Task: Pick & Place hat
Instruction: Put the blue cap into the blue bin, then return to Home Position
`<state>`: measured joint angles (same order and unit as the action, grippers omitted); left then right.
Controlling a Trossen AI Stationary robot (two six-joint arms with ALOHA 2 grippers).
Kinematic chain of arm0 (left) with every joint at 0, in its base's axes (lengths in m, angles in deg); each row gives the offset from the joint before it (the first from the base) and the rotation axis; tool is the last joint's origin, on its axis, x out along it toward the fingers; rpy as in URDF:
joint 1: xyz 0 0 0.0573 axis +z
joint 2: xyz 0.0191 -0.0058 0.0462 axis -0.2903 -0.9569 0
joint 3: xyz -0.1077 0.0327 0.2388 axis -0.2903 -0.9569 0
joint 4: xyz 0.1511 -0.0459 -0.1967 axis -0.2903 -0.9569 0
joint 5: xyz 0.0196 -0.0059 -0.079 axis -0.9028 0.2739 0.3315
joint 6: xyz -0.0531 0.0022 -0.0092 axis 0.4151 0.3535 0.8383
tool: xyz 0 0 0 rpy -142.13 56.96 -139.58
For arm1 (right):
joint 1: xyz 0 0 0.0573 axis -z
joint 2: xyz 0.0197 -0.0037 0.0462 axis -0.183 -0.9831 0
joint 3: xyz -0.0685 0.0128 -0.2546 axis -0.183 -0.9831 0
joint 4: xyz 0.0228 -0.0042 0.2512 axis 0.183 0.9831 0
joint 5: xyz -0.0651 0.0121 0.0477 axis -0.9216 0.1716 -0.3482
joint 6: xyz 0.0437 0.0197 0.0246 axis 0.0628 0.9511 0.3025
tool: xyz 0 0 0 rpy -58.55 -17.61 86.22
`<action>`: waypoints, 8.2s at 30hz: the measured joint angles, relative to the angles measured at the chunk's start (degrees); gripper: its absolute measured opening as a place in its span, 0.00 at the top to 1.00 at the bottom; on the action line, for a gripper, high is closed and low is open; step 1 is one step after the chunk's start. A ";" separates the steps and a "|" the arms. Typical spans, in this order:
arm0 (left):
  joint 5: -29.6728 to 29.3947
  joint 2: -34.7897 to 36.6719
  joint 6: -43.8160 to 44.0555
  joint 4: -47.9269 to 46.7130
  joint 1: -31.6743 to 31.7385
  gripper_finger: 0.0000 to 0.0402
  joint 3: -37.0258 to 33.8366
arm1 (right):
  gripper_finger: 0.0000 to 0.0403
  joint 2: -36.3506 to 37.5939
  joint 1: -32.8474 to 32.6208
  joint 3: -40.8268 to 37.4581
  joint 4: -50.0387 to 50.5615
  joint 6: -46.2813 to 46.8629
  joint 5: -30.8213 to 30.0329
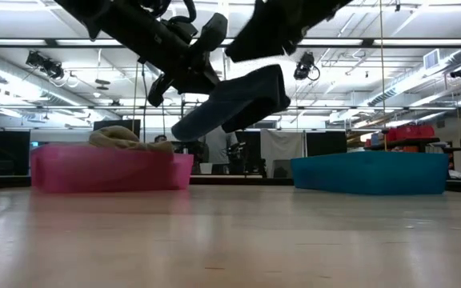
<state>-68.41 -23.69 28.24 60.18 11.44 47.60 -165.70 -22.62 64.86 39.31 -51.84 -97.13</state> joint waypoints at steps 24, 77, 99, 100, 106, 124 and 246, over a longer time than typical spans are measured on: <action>0.13 0.04 -3.52 10.42 -0.19 0.95 0.00 | 0.60 0.10 5.30 0.02 6.10 -0.26 9.10; 6.23 0.04 -14.25 8.23 2.46 0.65 0.02 | 1.00 33.77 9.52 -1.46 71.24 -48.23 -5.21; 6.23 0.04 -14.21 6.47 3.24 0.65 0.02 | 0.98 34.40 20.27 -27.32 35.52 -84.09 -8.45; 6.23 0.04 -14.21 6.41 3.36 0.65 0.02 | 0.98 34.59 20.25 -26.98 35.55 -85.18 -9.17; 6.23 0.04 -14.04 4.85 4.79 0.65 0.02 | 0.99 37.41 19.26 -22.50 35.62 -89.03 -11.11; 6.21 0.04 -14.06 3.56 6.03 0.65 0.02 | 0.99 42.26 17.84 -27.02 44.39 -85.08 -4.84; 6.28 34.03 -33.09 -23.63 -2.88 0.65 -0.01 | 0.78 42.29 18.78 -7.37 32.94 8.82 22.13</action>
<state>-62.14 10.34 -4.85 36.55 8.56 47.58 -123.42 -3.84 57.49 72.26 -43.01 -75.00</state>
